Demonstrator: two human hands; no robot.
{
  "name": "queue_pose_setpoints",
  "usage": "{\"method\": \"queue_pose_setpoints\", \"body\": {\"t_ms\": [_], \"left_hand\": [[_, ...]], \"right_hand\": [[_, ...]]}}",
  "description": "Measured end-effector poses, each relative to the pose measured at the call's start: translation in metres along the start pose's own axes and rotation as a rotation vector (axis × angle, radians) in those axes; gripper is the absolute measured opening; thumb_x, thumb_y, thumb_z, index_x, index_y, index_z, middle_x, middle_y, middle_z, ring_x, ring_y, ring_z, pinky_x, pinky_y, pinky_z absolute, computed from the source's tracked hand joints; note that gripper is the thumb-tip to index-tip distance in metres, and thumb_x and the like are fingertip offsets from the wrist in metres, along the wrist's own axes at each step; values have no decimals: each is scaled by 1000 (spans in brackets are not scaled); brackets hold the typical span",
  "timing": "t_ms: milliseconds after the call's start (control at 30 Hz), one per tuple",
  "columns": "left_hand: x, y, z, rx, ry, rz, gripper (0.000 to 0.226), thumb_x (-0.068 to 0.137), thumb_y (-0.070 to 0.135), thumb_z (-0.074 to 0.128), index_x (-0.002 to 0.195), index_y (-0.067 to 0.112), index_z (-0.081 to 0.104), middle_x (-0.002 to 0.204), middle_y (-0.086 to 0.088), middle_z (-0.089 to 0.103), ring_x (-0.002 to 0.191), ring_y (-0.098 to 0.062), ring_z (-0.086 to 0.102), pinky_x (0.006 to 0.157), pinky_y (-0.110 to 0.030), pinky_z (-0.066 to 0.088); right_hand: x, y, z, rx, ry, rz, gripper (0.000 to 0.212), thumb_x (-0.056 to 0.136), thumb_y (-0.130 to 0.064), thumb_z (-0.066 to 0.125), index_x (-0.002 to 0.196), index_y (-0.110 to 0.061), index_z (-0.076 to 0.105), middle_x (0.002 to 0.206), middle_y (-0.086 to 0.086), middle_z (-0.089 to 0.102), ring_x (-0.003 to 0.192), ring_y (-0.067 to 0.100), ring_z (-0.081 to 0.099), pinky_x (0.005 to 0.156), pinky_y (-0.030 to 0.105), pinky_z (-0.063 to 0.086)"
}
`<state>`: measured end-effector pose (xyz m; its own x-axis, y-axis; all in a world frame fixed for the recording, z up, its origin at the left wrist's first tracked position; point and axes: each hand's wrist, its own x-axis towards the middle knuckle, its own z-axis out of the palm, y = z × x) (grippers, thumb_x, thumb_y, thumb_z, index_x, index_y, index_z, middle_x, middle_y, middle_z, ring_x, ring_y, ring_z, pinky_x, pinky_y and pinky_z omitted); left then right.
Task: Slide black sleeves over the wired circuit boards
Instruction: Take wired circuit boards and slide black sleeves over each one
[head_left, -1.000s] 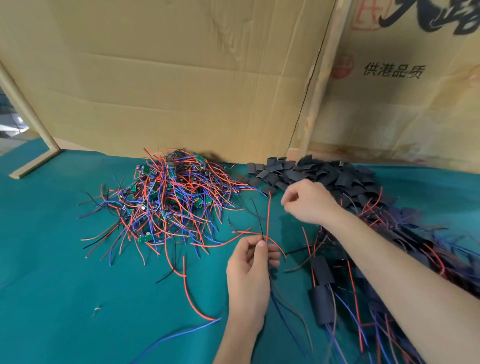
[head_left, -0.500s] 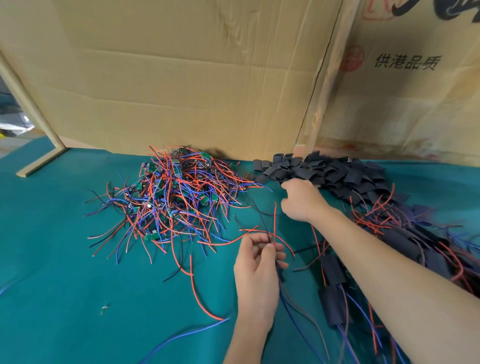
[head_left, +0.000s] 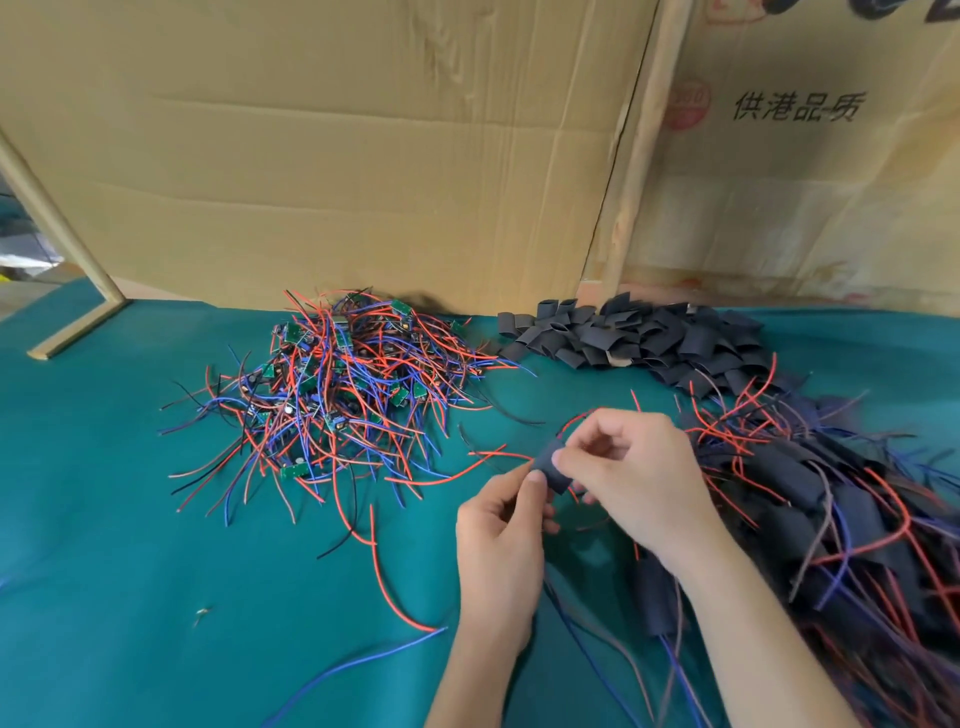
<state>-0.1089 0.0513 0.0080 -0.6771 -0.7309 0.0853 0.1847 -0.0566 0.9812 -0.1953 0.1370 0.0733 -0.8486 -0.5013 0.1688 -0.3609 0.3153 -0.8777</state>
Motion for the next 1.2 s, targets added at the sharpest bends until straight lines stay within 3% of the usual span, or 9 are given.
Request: {"method": "queue_pose_setpoints", "body": {"t_ms": [200, 433, 500, 600, 700, 800, 967, 1033, 1200], "left_hand": [[-1, 0, -3, 30, -33, 55, 24, 101, 7, 57, 85, 9, 74, 68, 3, 62, 62, -9, 51, 62, -18, 43], [-3, 1, -4, -78, -75, 17, 17, 92, 12, 64, 98, 10, 78, 86, -7, 74, 72, -11, 53, 66, -24, 45], [-4, 1, -5, -90, -73, 5, 23, 86, 16, 60, 98, 10, 78, 92, -15, 76, 76, -13, 55, 68, -28, 47], [-4, -2, -4, -51, -11, 9, 19, 85, 21, 62, 88, 7, 75, 73, -8, 65, 66, -12, 46, 60, -26, 39], [-2, -3, -4, -77, 40, 5, 20, 93, 3, 60, 75, 11, 66, 65, 1, 59, 59, -10, 46, 56, -19, 39], [1, -2, -5, -214, 60, -63, 27, 96, -7, 50, 86, 11, 68, 75, -8, 65, 62, -14, 53, 56, -19, 46], [-2, -3, -4, -93, 24, 31, 15, 95, 17, 57, 85, 13, 68, 70, -4, 62, 59, -14, 49, 56, -17, 42], [-2, -4, -4, -74, 19, 42, 16, 97, 13, 58, 85, 14, 68, 70, -3, 61, 60, -14, 50, 57, -17, 43], [-4, -2, -3, -71, 5, 65, 11, 90, 22, 61, 84, 17, 68, 72, -7, 64, 60, -16, 51, 60, -20, 44]], "right_hand": [[-6, 7, 2, 286, -77, 35, 25, 79, 9, 70, 90, -14, 65, 68, 7, 70, 56, 22, 68, 53, 31, 54], [-11, 9, 0, 401, -320, 24, 31, 70, -10, 85, 99, -21, 79, 89, 13, 76, 73, 21, 70, 79, 39, 59], [-12, 8, 3, 409, -304, -1, 26, 70, -8, 85, 95, -13, 80, 94, 14, 76, 76, 26, 69, 78, 46, 59], [-12, 5, 10, 355, -261, -43, 15, 72, -14, 79, 87, -13, 79, 82, 15, 75, 67, 37, 66, 71, 46, 57], [-9, 7, 5, 336, -194, -25, 13, 71, -8, 74, 80, -16, 77, 68, 7, 72, 57, 17, 62, 60, 30, 54], [-5, 14, -7, 223, -169, -36, 23, 75, 0, 74, 81, -22, 77, 71, 7, 74, 60, 15, 60, 61, 37, 52], [-7, 16, 2, -2, -158, -104, 26, 73, -9, 67, 79, -31, 79, 70, 1, 74, 68, 28, 67, 68, 43, 57], [-8, 15, 3, 31, -129, -92, 26, 72, -12, 65, 81, -32, 79, 74, -3, 76, 73, 27, 71, 73, 47, 58], [-10, 13, 9, 44, -58, -120, 29, 76, -2, 65, 84, -28, 75, 72, -5, 72, 69, 21, 66, 69, 35, 55]]}}
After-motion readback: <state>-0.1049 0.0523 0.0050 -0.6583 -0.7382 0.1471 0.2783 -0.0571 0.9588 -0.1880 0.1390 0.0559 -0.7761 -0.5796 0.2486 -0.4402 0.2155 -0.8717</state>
